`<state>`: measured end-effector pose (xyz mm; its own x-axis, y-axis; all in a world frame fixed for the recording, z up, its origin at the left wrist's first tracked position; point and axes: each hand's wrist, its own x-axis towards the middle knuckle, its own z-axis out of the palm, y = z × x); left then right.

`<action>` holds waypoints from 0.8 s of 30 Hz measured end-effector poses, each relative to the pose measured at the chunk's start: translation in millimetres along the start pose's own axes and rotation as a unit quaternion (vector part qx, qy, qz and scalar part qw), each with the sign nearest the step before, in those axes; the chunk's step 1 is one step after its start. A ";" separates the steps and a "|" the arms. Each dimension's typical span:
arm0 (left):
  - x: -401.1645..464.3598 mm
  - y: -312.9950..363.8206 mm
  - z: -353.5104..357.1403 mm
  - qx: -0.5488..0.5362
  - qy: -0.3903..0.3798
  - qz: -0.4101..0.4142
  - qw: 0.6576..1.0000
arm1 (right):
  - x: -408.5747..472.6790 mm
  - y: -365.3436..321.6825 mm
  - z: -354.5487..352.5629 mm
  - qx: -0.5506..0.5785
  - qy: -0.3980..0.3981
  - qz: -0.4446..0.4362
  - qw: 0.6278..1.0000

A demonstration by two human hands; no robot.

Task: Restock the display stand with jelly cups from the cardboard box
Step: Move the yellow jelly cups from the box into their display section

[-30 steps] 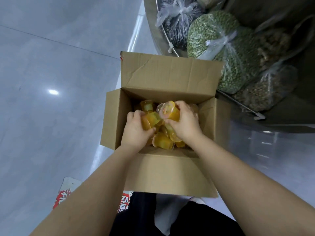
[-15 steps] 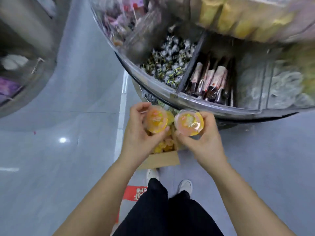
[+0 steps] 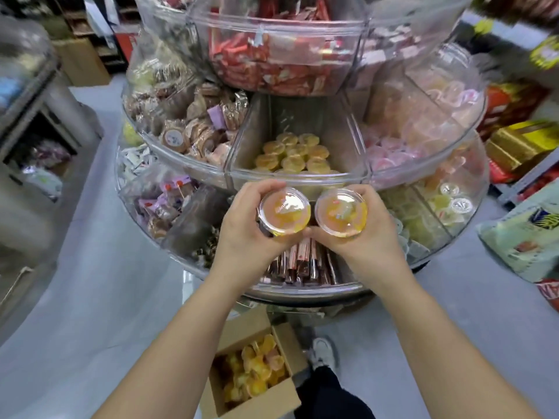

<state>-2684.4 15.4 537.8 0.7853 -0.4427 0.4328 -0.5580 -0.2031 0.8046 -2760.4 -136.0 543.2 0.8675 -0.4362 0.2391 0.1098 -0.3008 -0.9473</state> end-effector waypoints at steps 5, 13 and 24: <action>72.4 -17.1 16.7 0.006 0.030 -0.040 0.999 | 85.1 12.4 -11.1 0.037 -0.032 0.004 0.999; 176.5 -88.1 48.3 0.084 0.077 -0.221 0.969 | 206.7 70.6 25.1 0.032 -0.131 0.143 0.980; 251.1 -156.6 93.6 0.118 0.031 -0.231 0.965 | 282.6 119.8 62.1 -0.053 0.083 0.255 0.962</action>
<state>-2425.0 -145.7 482.4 0.9756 -0.2049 0.0788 -0.1834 -0.5636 0.8054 -2471.9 -242.7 484.0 0.7051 -0.6765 -0.2127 -0.3684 -0.0931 -0.9250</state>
